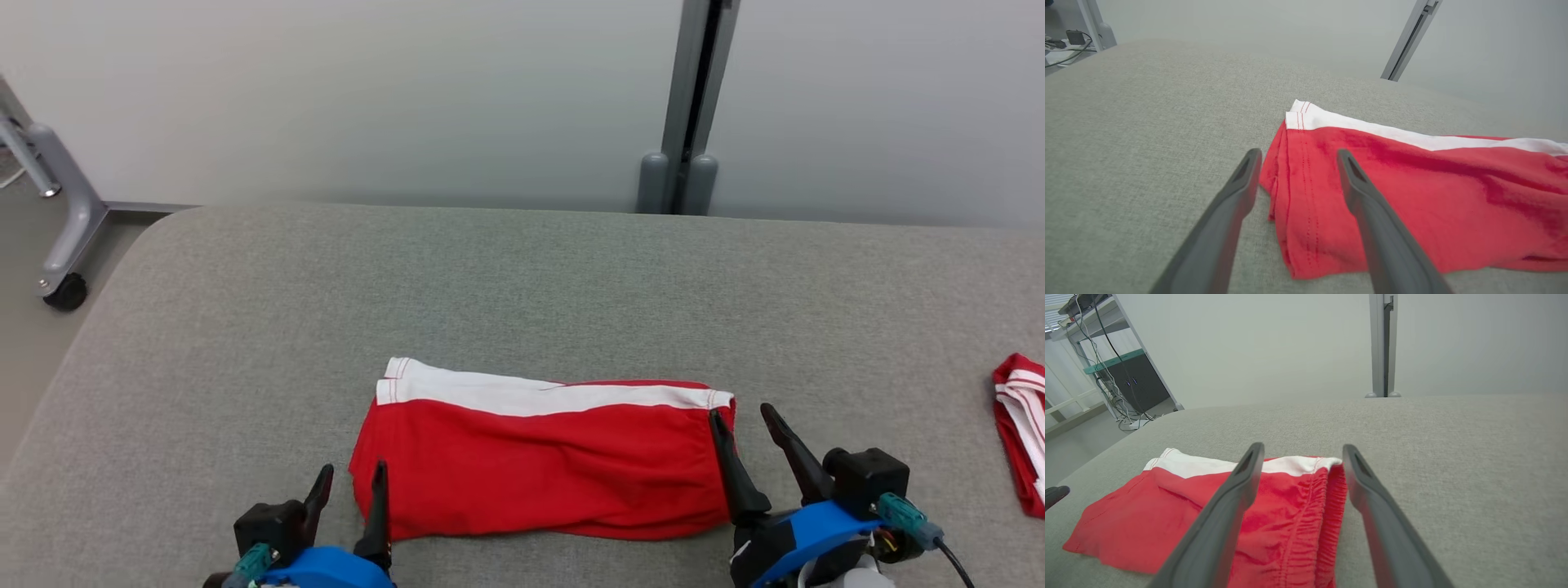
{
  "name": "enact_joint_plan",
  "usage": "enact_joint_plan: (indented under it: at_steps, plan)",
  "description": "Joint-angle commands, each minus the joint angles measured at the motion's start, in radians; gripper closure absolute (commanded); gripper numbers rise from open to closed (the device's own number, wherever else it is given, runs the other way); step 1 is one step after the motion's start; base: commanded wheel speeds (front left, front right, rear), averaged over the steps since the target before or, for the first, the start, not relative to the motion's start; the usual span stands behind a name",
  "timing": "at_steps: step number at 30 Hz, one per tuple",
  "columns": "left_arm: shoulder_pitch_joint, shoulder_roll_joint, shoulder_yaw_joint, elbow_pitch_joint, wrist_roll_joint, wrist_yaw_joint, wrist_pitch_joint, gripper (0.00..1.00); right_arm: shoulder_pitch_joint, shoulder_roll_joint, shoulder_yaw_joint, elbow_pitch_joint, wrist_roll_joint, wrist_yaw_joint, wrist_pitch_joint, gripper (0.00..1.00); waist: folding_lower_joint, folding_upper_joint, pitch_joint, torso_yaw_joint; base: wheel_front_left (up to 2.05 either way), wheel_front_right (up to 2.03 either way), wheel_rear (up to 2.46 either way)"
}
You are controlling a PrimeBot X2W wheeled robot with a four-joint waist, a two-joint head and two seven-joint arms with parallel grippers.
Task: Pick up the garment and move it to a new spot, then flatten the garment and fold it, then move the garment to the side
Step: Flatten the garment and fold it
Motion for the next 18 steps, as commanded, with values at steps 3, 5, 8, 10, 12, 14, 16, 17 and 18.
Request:
enact_joint_plan:
  at_steps: [3, 5, 8, 10, 12, 14, 16, 17, 18]
  plan:
    - [0.020, -0.023, 0.027, 0.002, 0.034, -0.035, -0.004, 0.00, -0.031, -0.002, -0.024, 0.075, -0.015, 0.000, 0.000, 0.00, 0.0001, 0.0000, 0.017, 0.052, 0.00, 0.00, 0.00]
    - [0.025, -0.033, 0.033, 0.012, 0.049, -0.048, -0.004, 0.00, -0.035, -0.002, -0.043, 0.123, -0.022, 0.000, 0.000, 0.00, 0.0001, 0.0000, 0.023, 0.069, 0.00, 0.00, 0.00]
    - [0.026, -0.041, 0.040, 0.018, 0.062, -0.059, -0.004, 0.00, -0.038, -0.002, -0.056, 0.175, -0.020, 0.000, 0.000, 0.00, 0.0001, 0.0000, 0.030, 0.081, 0.00, 0.00, 0.00]
    - [0.024, -0.044, 0.049, 0.026, 0.073, -0.068, -0.004, 0.00, -0.037, -0.001, -0.058, 0.224, -0.014, 0.000, 0.000, 0.00, 0.0001, 0.0000, 0.036, 0.089, 0.00, 0.00, 0.00]
    - [0.021, -0.050, 0.055, 0.032, 0.084, -0.074, -0.004, 0.00, -0.038, -0.002, -0.047, 0.269, 0.003, 0.000, 0.000, 0.00, 0.0001, 0.0000, 0.041, 0.093, 0.00, 0.00, 0.00]
    - [0.019, -0.053, 0.066, 0.036, 0.095, -0.080, -0.004, 0.00, -0.042, -0.002, -0.026, 0.308, 0.032, 0.000, 0.000, 0.00, 0.0001, 0.0000, 0.046, 0.093, 0.00, 0.00, 0.00]
    - [0.018, -0.054, 0.076, 0.040, 0.105, -0.085, -0.004, 0.00, -0.044, -0.001, 0.008, 0.340, 0.064, 0.000, 0.002, 0.00, 0.0001, 0.0000, 0.050, 0.092, 0.00, 0.00, 0.00]
    - [0.016, -0.054, 0.080, 0.042, 0.109, -0.087, -0.004, 0.00, -0.042, -0.001, 0.027, 0.350, 0.090, 0.000, 0.003, 0.00, 0.0001, 0.0000, 0.051, 0.090, 0.00, 0.00, 0.00]
    - [0.014, -0.056, 0.084, 0.044, 0.114, -0.089, -0.004, 0.00, -0.043, 0.001, 0.049, 0.357, 0.111, 0.000, 0.003, 0.00, 0.0001, 0.0000, 0.053, 0.088, 0.00, 0.00, 0.00]
